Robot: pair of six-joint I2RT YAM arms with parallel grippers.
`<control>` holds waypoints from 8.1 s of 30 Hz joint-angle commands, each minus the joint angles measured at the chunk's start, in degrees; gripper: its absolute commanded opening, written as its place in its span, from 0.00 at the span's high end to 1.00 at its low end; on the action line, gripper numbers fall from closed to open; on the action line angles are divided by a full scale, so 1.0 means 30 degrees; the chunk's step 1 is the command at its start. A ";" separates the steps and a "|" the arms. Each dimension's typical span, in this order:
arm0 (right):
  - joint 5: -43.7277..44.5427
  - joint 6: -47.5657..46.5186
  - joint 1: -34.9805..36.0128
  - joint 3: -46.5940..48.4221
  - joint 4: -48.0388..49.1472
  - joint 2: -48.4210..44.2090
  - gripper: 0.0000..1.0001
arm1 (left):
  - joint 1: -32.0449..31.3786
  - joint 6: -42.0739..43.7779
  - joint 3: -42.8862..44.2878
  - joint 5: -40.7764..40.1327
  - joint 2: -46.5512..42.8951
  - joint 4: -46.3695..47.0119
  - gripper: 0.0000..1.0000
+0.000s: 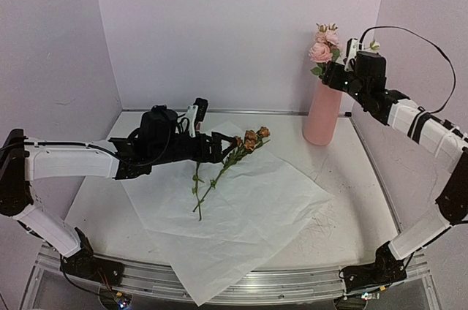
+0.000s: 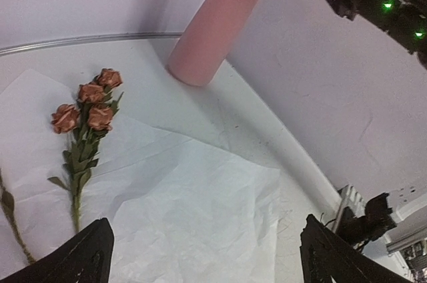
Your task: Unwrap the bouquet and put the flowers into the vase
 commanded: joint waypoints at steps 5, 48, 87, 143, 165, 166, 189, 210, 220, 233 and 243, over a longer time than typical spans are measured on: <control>-0.8542 0.4680 0.0335 -0.4247 -0.1086 -0.1208 0.25 | 0.0171 0.2427 0.7137 -0.4593 0.5073 -0.9307 0.16; -0.9672 0.6508 0.4413 -0.8132 0.1538 0.0669 0.27 | 0.1934 0.2685 1.2719 -0.1174 1.3961 -1.4044 1.00; -1.5566 1.2509 0.5618 -0.4377 0.9943 0.2982 0.27 | 0.1891 -0.1644 0.5272 0.7770 0.2295 -0.2733 0.97; 0.7883 -0.9705 0.2413 0.5706 -0.0374 -0.0402 1.00 | 0.1857 -0.0563 0.3542 -0.0262 0.1469 -0.4973 0.39; 0.6786 -0.9527 0.0160 1.0355 0.3427 0.4101 1.00 | 0.3418 -0.3950 0.1426 -0.5394 0.0950 -0.6077 0.00; 0.6718 -0.9522 0.0141 1.0541 0.3479 0.4271 1.00 | 0.3424 -0.3884 0.1458 -0.5422 0.0977 -0.6079 0.00; 0.7114 -0.8470 -0.0679 0.9304 0.4765 0.6060 1.00 | 0.3423 -0.3351 0.2022 -0.5408 0.1705 -0.6234 0.01; 0.7166 -0.5145 -0.1027 0.4923 0.4643 0.7031 0.99 | 0.3424 -0.3294 0.1803 -0.5367 0.1324 -0.6328 0.01; 0.6585 -0.4183 -0.1088 0.4184 0.3779 0.5565 0.54 | 0.3428 -0.3247 0.1890 -0.5102 0.1370 -0.6329 0.01; 0.4628 -0.2820 -0.1086 0.4371 0.0804 0.3758 0.36 | 0.3435 -0.3248 0.1994 -0.4784 0.1498 -0.6353 0.01; 0.5057 -0.3479 -0.1173 0.6209 -0.0659 0.5428 0.44 | 0.3428 -0.3245 0.1961 -0.4542 0.1407 -0.6338 0.01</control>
